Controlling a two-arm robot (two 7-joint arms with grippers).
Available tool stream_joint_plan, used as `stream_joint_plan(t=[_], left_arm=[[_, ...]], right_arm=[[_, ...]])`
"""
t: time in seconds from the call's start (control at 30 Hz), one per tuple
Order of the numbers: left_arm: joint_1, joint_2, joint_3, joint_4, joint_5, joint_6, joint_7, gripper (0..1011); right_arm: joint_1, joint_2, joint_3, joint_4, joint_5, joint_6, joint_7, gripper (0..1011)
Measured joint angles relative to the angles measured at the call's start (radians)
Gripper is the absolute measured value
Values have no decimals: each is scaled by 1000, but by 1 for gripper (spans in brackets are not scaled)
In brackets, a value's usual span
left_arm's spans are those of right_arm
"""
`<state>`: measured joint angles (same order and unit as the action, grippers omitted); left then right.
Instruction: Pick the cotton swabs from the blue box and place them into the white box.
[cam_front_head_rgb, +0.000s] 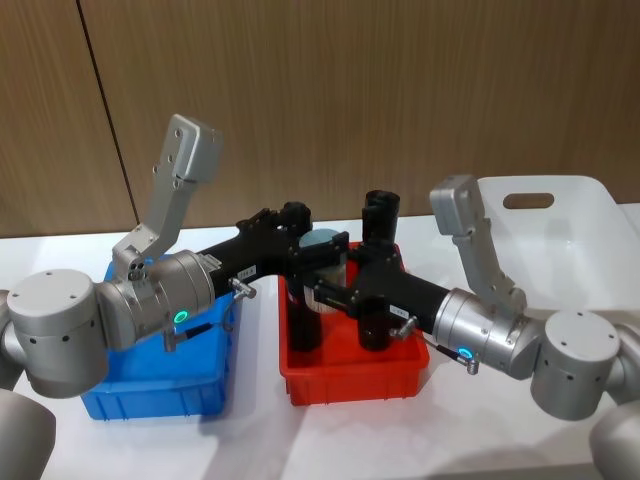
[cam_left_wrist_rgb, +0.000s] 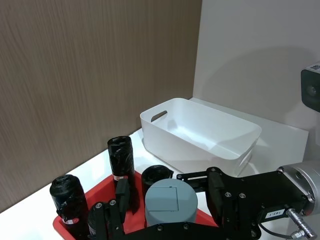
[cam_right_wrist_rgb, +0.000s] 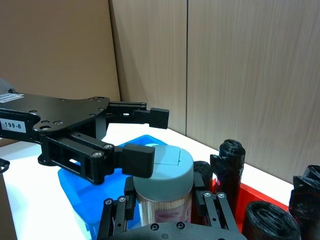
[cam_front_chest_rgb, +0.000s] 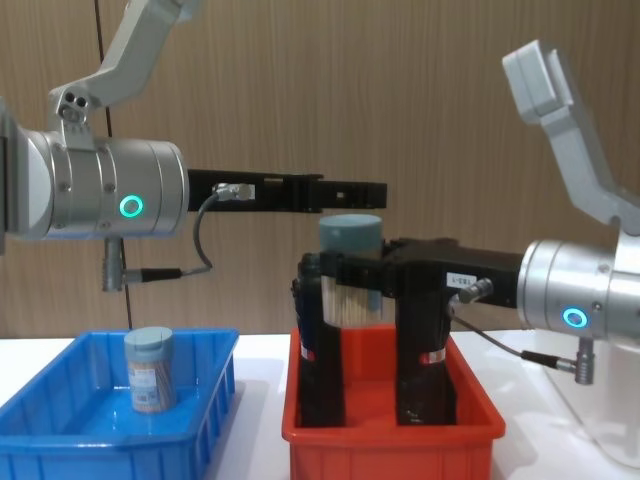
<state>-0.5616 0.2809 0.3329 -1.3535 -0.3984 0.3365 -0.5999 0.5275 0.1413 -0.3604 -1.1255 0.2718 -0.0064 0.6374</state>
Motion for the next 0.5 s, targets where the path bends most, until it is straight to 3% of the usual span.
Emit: stream_joint_plan(t=[0.5], left_arm=[[0, 0, 0, 0, 0, 0, 0, 1004]], right_arm=[[-48, 37, 16, -48, 32, 7, -27, 677]])
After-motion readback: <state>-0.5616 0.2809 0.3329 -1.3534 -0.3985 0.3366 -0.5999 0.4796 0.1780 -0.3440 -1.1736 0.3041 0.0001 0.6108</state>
